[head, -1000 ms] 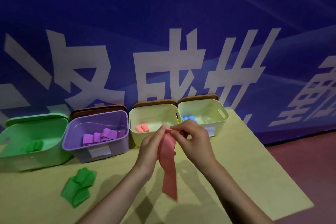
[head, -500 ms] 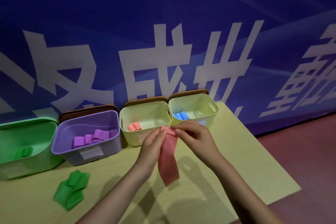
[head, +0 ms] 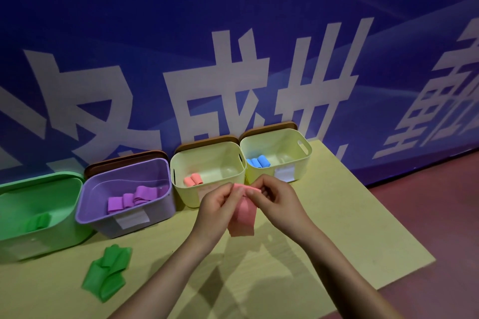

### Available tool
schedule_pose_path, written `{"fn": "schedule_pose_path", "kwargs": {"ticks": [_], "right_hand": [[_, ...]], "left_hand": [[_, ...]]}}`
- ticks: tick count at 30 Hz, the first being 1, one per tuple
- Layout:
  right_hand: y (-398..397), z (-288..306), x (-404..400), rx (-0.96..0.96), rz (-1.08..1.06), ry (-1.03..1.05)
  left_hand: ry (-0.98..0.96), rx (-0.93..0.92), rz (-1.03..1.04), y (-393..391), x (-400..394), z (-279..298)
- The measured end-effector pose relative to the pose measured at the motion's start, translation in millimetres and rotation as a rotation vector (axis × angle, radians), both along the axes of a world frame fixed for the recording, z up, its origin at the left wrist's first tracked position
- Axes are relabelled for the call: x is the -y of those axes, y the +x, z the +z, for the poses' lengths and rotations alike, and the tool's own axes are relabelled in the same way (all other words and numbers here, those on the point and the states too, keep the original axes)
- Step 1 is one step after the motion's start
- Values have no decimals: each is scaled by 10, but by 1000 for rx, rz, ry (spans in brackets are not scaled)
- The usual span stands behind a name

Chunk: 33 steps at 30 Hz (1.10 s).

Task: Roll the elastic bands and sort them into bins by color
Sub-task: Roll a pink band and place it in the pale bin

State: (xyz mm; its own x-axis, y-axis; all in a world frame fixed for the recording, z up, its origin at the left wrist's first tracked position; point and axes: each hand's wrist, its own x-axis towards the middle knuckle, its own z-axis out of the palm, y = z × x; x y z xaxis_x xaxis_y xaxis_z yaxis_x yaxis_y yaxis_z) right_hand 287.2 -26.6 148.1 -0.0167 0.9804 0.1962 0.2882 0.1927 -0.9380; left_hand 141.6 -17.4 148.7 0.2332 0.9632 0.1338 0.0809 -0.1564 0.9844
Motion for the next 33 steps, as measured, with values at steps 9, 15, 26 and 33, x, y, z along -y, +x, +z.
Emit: {"fn": "schedule_pose_path", "kwargs": {"ticks": [9,15,26,33], "right_hand": [[-23,-105,-37,145,-65,271],[55,-163,-70,373,8,405],[-44,18,-20,-28,54,-19],[-179,20,-104,-75,47,-24]], "left_hand": [[-340,319,1,34,7,-27],[-469,377,19,-38,53,-55],[-277,200,31,-123,-22,-8],[-200,106,125,-168,-37,32]]}}
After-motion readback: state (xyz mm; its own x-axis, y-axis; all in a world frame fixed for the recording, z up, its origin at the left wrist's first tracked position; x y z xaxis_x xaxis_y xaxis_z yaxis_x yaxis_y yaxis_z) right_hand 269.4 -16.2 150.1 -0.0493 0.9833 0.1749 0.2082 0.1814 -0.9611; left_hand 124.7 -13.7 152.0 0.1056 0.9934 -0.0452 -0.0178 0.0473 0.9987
